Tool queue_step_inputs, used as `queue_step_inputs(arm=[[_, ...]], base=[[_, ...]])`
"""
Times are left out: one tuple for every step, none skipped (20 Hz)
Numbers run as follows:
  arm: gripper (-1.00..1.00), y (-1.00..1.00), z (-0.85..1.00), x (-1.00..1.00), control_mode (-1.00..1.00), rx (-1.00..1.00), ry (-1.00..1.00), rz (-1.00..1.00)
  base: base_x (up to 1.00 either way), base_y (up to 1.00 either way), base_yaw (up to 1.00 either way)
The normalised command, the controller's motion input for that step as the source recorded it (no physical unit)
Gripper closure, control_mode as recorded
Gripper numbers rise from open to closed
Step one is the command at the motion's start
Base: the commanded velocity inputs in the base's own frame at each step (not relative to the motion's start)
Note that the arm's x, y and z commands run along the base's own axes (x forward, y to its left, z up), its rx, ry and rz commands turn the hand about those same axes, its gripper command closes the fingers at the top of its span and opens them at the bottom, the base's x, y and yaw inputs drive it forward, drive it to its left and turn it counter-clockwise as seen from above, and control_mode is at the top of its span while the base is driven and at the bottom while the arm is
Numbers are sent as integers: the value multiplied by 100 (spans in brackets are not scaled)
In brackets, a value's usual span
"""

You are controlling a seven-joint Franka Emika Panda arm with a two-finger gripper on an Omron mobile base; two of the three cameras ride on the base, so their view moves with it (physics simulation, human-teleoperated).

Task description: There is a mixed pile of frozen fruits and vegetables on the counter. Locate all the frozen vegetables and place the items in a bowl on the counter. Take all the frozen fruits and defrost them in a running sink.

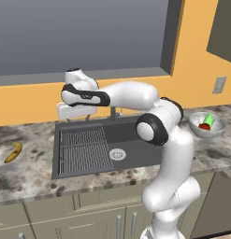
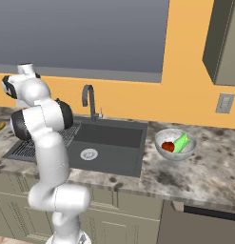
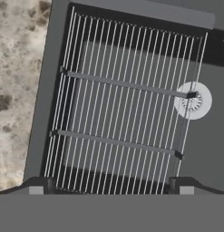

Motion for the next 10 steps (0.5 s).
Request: queue_step_inputs(arm=[[-100,53,0,0,-100,0,0,0],[-100,52,-1,0,-100,0,0,0],[-100,52,-3,0,-100,0,0,0],[-100,52,-2,0,-100,0,0,0],[-100,52,-1,0,-100,0,0,0],[-100,51,0,0,-100,0,0,0],[-100,50,-2,0,-100,0,0,0],[-100,50,-5,0,-100,0,0,0],[-100,50,-6,0,-100,0,0,0],[-100,50,-9,0,-100,0,0,0]], base=[[0,0,0],[0,0,0],[0,0,0],[0,0,0],[0,0,0],[0,0,0],[0,0,0],[0,0,0],[0,0,0],[0,0,0]])
